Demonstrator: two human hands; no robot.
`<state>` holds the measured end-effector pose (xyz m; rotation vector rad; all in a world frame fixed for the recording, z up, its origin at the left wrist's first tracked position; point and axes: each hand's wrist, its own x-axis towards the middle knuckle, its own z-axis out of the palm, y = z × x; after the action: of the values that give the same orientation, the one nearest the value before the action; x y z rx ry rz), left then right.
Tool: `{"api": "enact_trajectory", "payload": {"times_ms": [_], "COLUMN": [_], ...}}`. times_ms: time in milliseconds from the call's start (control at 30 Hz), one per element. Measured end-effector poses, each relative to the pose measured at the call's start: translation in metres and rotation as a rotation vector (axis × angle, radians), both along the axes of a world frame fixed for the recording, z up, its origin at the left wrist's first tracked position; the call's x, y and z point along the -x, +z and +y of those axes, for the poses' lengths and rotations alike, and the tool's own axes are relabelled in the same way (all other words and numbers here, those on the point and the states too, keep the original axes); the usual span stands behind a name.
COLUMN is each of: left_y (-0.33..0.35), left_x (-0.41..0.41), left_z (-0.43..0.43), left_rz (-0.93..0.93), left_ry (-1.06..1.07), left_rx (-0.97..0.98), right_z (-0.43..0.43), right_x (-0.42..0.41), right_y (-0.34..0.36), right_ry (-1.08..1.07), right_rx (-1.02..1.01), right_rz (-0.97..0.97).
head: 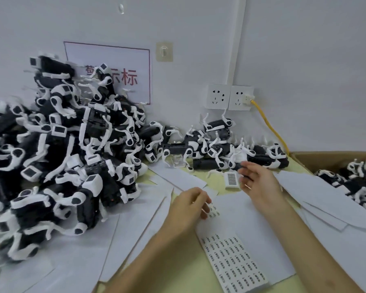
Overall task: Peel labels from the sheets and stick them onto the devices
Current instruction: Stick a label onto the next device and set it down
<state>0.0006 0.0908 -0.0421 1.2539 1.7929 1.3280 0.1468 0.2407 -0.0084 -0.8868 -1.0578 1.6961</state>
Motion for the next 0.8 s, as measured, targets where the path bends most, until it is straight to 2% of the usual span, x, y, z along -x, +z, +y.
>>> {"api": "enact_trajectory", "payload": {"times_ms": [133,233,367,533,600,667,800], "left_y": [-0.004,-0.004,-0.007,-0.007,-0.008,-0.008,-0.009], "left_x": [-0.004,-0.007,-0.005,-0.002,-0.002,-0.001,0.002], "left_z": [-0.002,-0.003,-0.001,0.001,0.003,0.003,0.002], "left_rz": [0.236,0.266,0.261,0.249,0.242,0.243,0.163], "left_ry": [0.012,0.016,-0.003,-0.007,-0.004,0.002,-0.023], "left_rx": [-0.017,-0.023,-0.016,-0.014,-0.013,-0.014,-0.021], "right_z": [-0.007,-0.001,0.029,0.063,0.069,0.069,0.046], "right_x": [0.044,0.089,0.147,0.191,0.198,0.198,0.174], "right_y": [0.010,0.017,0.026,0.019,0.015,0.014,0.010], "right_ry": [0.047,0.061,0.083,0.188,0.136,0.096,-0.003], "right_rx": [-0.337,-0.760,-1.287,-1.330,-1.379,-1.434,-1.538], "right_rz": [-0.320,-0.595,-1.073,-1.535,-1.611,-1.590,-1.257]}}
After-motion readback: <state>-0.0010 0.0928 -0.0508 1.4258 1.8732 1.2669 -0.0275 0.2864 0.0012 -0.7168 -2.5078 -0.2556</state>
